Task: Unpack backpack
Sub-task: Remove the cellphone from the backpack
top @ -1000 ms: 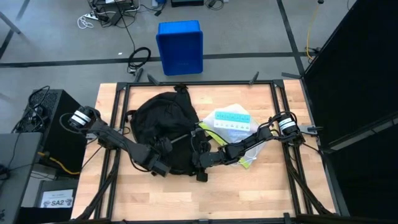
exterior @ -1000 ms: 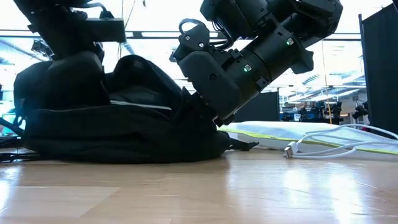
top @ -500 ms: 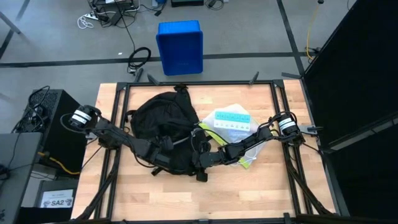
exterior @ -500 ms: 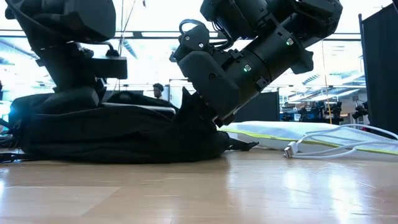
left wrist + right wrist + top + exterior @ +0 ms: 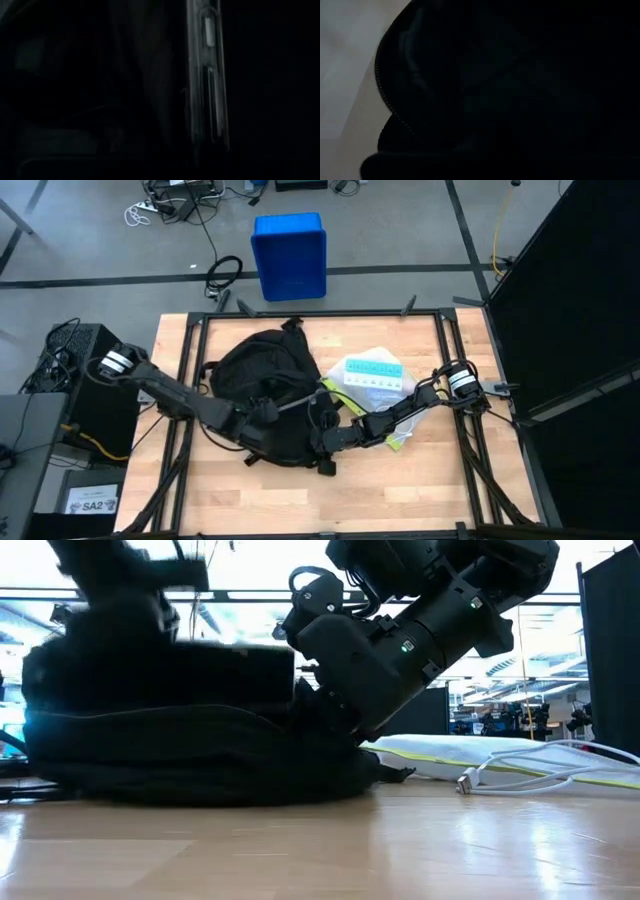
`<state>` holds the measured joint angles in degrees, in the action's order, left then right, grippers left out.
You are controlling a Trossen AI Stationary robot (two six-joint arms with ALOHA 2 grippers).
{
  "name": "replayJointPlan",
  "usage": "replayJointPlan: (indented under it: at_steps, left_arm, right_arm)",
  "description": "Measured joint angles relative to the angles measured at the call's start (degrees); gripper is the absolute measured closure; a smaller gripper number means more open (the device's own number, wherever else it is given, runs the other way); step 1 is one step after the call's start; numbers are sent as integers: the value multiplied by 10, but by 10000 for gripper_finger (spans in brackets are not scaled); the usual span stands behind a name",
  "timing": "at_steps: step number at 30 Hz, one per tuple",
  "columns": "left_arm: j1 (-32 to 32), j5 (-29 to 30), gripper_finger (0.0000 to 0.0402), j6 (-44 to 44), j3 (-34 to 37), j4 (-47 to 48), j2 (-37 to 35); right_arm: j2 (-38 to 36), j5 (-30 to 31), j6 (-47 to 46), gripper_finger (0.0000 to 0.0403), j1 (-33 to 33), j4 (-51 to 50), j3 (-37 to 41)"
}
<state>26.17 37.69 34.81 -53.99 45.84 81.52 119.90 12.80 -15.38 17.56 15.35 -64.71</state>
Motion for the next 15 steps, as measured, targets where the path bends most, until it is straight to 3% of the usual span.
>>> replayJointPlan:
  at_steps: [15]
  left_arm:
    - [119,38,353,-18,-8,5,-170]
  right_arm:
    - [0,7,3,400,2,-7,0]
